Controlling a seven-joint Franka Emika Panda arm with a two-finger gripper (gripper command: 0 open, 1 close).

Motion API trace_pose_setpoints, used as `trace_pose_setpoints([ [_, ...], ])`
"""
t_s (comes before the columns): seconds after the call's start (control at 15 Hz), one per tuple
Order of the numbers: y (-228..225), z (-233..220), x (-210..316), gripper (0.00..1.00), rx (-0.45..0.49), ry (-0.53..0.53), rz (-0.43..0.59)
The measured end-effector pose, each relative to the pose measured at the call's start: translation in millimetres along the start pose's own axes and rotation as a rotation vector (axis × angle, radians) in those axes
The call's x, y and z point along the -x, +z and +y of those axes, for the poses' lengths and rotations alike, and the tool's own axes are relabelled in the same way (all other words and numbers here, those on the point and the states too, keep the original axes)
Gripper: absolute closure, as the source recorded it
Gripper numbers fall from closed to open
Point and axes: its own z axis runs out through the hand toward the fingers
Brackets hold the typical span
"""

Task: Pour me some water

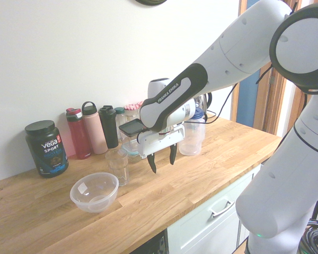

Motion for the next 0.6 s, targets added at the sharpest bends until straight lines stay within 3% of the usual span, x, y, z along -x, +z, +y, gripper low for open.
trace_pose_setpoints([
  [0.27, -26.6, 8.6, -9.2, 0.00, -0.036, 0.023, 0.043],
  [0.4, -77.9, 34.7, -18.2, 0.00, -0.087, 0.053, 0.088],
  [0.6, -152.2, 108.2, -35.3, 0.00, -0.173, 0.098, 0.154],
])
